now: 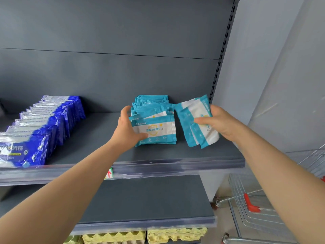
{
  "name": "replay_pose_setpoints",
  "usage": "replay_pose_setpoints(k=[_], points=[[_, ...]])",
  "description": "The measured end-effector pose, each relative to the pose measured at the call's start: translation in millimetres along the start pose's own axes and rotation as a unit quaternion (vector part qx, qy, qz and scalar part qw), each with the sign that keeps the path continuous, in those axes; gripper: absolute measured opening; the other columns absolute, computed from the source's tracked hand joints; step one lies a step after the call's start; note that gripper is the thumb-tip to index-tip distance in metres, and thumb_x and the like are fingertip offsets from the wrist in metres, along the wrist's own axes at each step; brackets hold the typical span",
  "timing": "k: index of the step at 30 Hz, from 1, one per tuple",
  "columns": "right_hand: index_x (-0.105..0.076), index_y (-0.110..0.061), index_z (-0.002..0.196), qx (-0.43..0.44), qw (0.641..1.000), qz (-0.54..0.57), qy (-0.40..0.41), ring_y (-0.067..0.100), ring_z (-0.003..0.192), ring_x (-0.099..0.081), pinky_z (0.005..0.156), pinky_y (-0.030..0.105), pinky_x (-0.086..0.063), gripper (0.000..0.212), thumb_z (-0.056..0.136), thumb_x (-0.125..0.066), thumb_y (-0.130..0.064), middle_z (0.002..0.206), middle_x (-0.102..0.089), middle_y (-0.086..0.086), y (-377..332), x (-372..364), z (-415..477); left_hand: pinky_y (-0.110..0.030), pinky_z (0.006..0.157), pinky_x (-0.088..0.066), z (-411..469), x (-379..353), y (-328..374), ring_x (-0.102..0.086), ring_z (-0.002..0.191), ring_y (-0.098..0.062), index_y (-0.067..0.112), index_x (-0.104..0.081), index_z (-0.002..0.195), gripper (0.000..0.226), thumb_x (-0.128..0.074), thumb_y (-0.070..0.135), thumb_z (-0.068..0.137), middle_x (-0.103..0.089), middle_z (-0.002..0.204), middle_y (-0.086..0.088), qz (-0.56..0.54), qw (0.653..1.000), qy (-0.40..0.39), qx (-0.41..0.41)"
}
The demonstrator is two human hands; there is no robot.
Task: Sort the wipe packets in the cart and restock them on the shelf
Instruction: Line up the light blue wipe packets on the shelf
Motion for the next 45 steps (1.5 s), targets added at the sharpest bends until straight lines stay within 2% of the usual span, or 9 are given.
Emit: replay_pose_setpoints(k=[5, 8, 11, 14, 17, 25, 30, 37, 45], points=[[-0.063, -0.02, 0.095, 0.052, 0.97, -0.226, -0.075, 0.015, 0.079, -0.061, 0.067, 0.025, -0.048, 0.025, 0.076, -0.067, -0.005, 0.084, -0.065, -0.005, -14, -46, 5, -0.037, 0.092, -0.052, -6, 1, 1, -0.055, 0.111, -0.017, 0.028, -0.004, 0.148, 0.087, -0.064, 0.009, 0.088, -0.038, 0.136, 0.011, -0.014, 0.997, -0.074, -0.034], [-0.064, -0.021, 0.115, 0.083, 0.964, -0.23, -0.107, 0.011, 0.1, -0.061, 0.088, 0.027, -0.05, 0.051, 0.068, -0.08, -0.012, 0.108, -0.065, -0.007, -18, -72, 12, -0.034, 0.104, -0.041, -12, 10, 0, -0.052, 0.117, -0.013, 0.031, -0.013, 0.151, 0.063, -0.048, 0.031, 0.099, -0.04, 0.138, 0.014, -0.059, 0.993, -0.102, 0.015], [-0.059, -0.028, 0.113, 0.11, 0.948, -0.292, -0.07, 0.007, 0.103, -0.054, 0.092, 0.032, -0.049, 0.061, 0.059, -0.087, -0.03, 0.11, -0.056, -0.011, -17, -88, 14, -0.03, 0.105, -0.04, -22, 14, 2, -0.055, 0.113, -0.004, 0.037, -0.015, 0.15, 0.082, -0.061, 0.055, 0.084, -0.052, 0.125, 0.026, -0.079, 0.986, -0.146, 0.021], [-0.043, -0.03, 0.125, 0.077, 0.921, -0.381, -0.013, 0.01, 0.107, -0.048, 0.088, 0.034, -0.047, 0.089, 0.051, -0.084, -0.057, 0.118, -0.043, -0.009, -19, -86, 8, -0.007, 0.074, -0.046, -29, 12, 3, -0.055, 0.09, 0.004, 0.029, -0.01, 0.147, 0.089, -0.071, 0.036, 0.082, -0.046, 0.103, 0.033, 0.004, 0.989, -0.148, 0.014], [-0.03, -0.029, 0.133, 0.024, 0.913, -0.408, -0.003, 0.017, 0.109, -0.051, 0.087, 0.037, -0.048, 0.104, 0.049, -0.08, -0.067, 0.128, -0.042, -0.002, -14, -81, 3, -0.014, 0.08, -0.044, -30, 8, -2, -0.056, 0.103, -0.005, 0.024, -0.009, 0.148, 0.093, -0.073, 0.032, 0.081, -0.048, 0.112, 0.024, 0.036, 0.988, -0.15, 0.014], [-0.032, -0.025, 0.127, 0.037, 0.93, -0.367, -0.006, 0.013, 0.103, -0.054, 0.084, 0.038, -0.052, 0.089, 0.06, -0.073, -0.068, 0.127, -0.049, -0.007, -5, -89, -14, -0.013, 0.067, -0.049, -34, 14, 0, -0.056, 0.094, -0.005, 0.024, -0.017, 0.143, 0.075, -0.067, 0.031, 0.087, -0.05, 0.122, 0.013, 0.093, 0.982, -0.162, 0.01], [-0.048, -0.022, 0.129, 0.082, 0.934, -0.342, 0.06, 0.013, 0.113, -0.053, 0.093, 0.036, -0.048, 0.067, 0.078, -0.062, -0.062, 0.132, -0.051, -0.005, 1, -61, -25, -0.043, 0.108, -0.036, -37, 8, 9, -0.035, 0.134, -0.026, 0.016, -0.029, 0.146, 0.074, -0.064, 0.042, 0.086, -0.033, 0.15, -0.002, 0.244, 0.965, 0.006, -0.095], [-0.05, -0.019, 0.136, 0.105, 0.898, -0.415, 0.1, 0.01, 0.07, -0.052, 0.089, 0.031, -0.043, 0.048, 0.095, -0.05, -0.043, 0.14, -0.05, -0.005, 23, 1, -45, -0.044, 0.094, -0.044, -40, -59, 68, -0.059, 0.107, -0.033, 0.011, -0.063, 0.12, 0.039, -0.06, 0.031, 0.087, -0.064, 0.119, -0.006, 0.298, 0.911, 0.05, -0.279], [-0.049, -0.017, 0.137, 0.058, 0.871, -0.471, 0.129, 0.021, 0.126, -0.049, 0.097, 0.032, -0.04, 0.048, 0.094, -0.051, -0.039, 0.141, -0.05, -0.001, 99, 139, -76, -0.041, 0.083, -0.046, -34, -223, 149, -0.063, 0.09, -0.033, 0.009, -0.069, 0.111, 0.033, -0.065, 0.029, 0.084, -0.07, 0.1, -0.007, 0.321, 0.873, -0.019, -0.367]])
Point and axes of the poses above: each hand's wrist, its own z-axis towards the middle knuckle, its own x-axis out of the back of the hand, y = z × x, the point moved 1 cm from there along z, towards the middle knuckle
